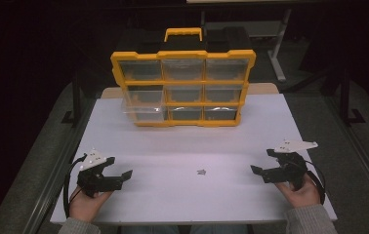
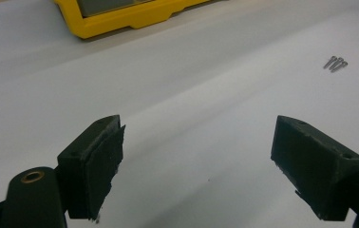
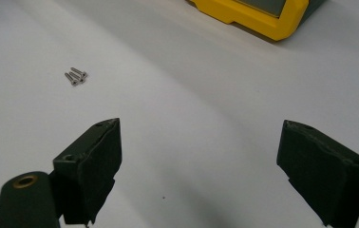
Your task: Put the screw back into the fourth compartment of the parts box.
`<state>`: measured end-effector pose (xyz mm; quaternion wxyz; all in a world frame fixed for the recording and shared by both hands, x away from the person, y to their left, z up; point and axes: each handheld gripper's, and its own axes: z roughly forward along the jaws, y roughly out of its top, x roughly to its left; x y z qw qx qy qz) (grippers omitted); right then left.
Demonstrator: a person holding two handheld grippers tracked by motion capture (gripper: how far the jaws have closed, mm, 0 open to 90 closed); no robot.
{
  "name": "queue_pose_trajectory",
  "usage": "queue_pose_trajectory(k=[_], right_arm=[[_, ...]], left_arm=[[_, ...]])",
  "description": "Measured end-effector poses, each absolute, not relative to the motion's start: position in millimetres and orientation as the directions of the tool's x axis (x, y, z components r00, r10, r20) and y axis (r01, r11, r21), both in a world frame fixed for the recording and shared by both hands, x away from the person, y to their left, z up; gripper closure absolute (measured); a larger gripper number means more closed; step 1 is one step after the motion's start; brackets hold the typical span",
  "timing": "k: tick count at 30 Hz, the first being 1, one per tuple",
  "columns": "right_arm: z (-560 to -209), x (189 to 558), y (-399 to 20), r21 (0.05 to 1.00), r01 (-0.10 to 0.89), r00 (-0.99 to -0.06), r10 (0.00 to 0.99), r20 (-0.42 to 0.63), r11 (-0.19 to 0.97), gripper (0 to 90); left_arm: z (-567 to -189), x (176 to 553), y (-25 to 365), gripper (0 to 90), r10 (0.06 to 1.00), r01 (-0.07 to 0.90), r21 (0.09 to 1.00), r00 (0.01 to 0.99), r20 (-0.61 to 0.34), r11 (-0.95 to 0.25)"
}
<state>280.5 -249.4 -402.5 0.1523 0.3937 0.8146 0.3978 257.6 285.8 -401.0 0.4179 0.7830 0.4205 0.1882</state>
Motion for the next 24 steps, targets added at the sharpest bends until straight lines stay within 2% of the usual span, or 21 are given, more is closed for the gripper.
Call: queue_pose_trajectory(k=[24], right_arm=[[-406.9, 283.1, -240.2, 0.739, 0.549, -0.656, 0.75, 0.091, 0.391, 14.5]], left_arm=[[-401.3, 257.2, 285.0, 17.5, 0.806, 0.496, 0.804, 0.591, -0.036, -0.327]])
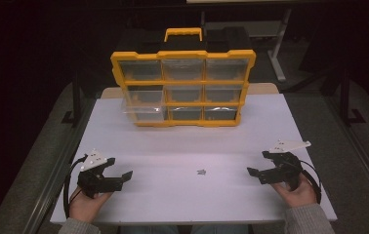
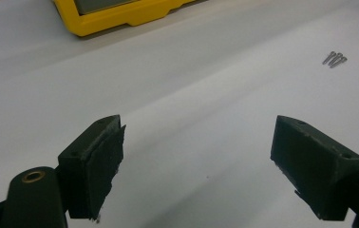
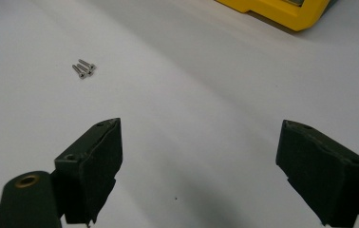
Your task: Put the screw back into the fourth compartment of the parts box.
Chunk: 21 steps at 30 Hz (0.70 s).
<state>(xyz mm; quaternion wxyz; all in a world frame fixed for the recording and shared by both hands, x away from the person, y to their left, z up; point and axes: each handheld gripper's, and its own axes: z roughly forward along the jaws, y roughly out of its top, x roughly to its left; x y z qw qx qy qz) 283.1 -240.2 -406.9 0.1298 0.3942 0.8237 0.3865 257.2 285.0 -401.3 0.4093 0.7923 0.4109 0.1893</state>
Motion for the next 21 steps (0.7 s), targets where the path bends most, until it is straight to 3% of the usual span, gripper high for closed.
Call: queue_pose_trajectory(k=[8, 21], right_arm=[[-401.1, 287.9, -235.0, 0.735, 0.541, -0.679, 0.728, 0.095, 0.409, 14.9], [-385.9, 307.9, -188.3, 0.691, 0.51, -0.77, 0.631, 0.101, 0.512, 18.3]], left_arm=[[-402.7, 257.1, 283.2, 17.5, 0.8, 0.496, 0.805, 0.598, -0.045, -0.325], [-402.0, 255.7, 281.7, 17.4, 0.798, 0.5, 0.804, 0.601, -0.053, -0.323]])
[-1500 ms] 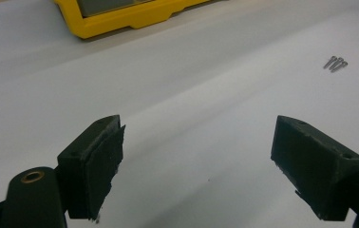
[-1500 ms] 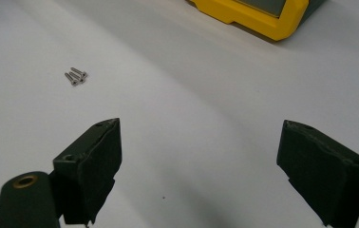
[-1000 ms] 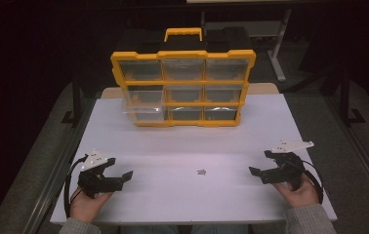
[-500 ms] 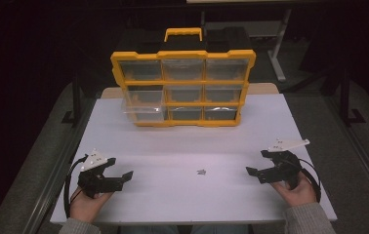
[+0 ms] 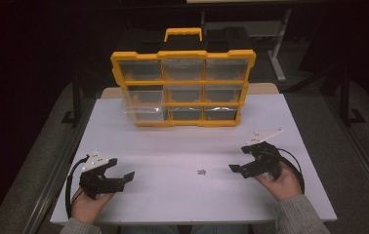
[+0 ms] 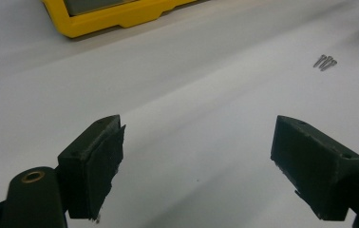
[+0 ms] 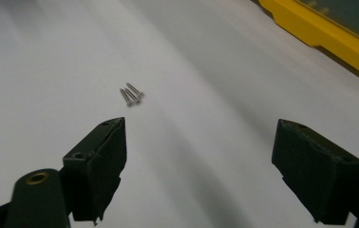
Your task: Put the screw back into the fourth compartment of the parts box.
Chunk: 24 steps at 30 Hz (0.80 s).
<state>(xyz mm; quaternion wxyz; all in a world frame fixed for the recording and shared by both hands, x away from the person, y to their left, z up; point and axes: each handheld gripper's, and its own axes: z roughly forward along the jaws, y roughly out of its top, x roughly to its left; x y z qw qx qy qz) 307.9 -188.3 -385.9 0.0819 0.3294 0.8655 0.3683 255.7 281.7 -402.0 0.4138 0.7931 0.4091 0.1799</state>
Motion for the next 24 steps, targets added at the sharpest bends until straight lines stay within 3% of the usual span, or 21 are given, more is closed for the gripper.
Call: queue_pose_trajectory(k=[13, 24], right_arm=[[-374.4, 334.6, -129.8, 0.631, 0.428, -0.867, 0.49, 0.086, 0.647, 29.7], [-388.3, 359.5, -97.3, 0.568, 0.38, -0.913, 0.396, 0.102, 0.73, 46.7]], left_arm=[[-403.1, 257.0, 280.1, 17.4, 0.804, 0.505, 0.808, 0.591, -0.068, -0.303], [-402.7, 257.8, 282.4, 17.6, 0.804, 0.505, 0.808, 0.592, -0.067, -0.305]])
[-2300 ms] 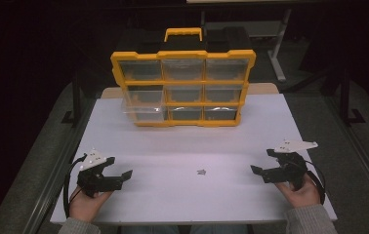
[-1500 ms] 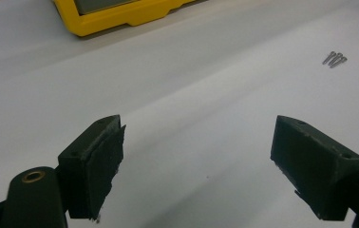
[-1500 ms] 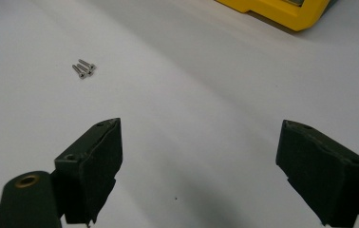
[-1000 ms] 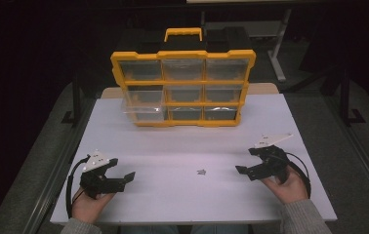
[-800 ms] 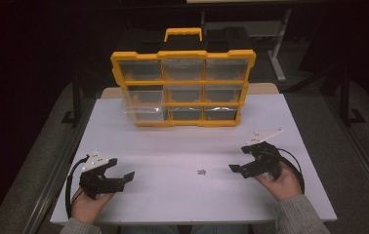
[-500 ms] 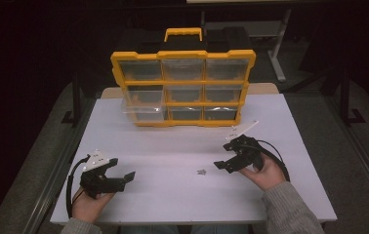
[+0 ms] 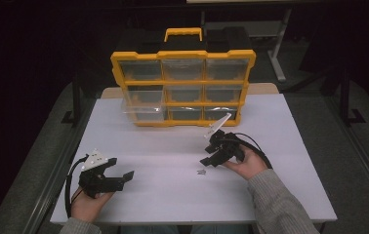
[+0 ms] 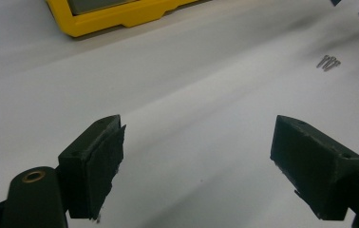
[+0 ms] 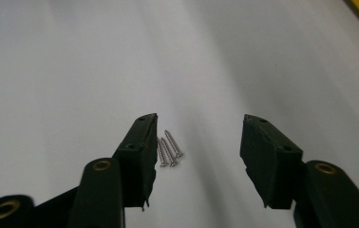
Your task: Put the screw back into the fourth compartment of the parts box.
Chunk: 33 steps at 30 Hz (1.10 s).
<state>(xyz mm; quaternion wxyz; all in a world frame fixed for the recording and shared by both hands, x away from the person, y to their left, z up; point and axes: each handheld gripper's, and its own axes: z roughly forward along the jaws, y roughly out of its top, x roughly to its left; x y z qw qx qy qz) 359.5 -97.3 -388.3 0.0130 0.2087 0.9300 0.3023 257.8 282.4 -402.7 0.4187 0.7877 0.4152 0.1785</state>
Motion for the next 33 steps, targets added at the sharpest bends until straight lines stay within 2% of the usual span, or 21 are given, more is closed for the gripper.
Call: queue_pose_trajectory(k=[12, 19, 33], right_arm=[[-408.2, 366.0, -77.6, 0.5, 0.332, -0.94, 0.326, 0.102, 0.8, 63.6], [-415.4, 367.7, -71.3, 0.46, 0.318, -0.947, 0.302, 0.111, 0.829, 68.3], [-421.0, 367.1, -65.6, 0.434, 0.294, -0.955, 0.28, 0.097, 0.852, 72.1]], left_arm=[[-402.8, 257.7, 282.9, 17.9, 0.805, 0.507, 0.81, 0.588, -0.075, -0.295], [-403.0, 257.9, 283.1, 18.0, 0.801, 0.505, 0.807, 0.594, -0.069, -0.306], [-401.2, 257.7, 285.5, 18.0, 0.8, 0.503, 0.804, 0.598, -0.059, -0.317]])
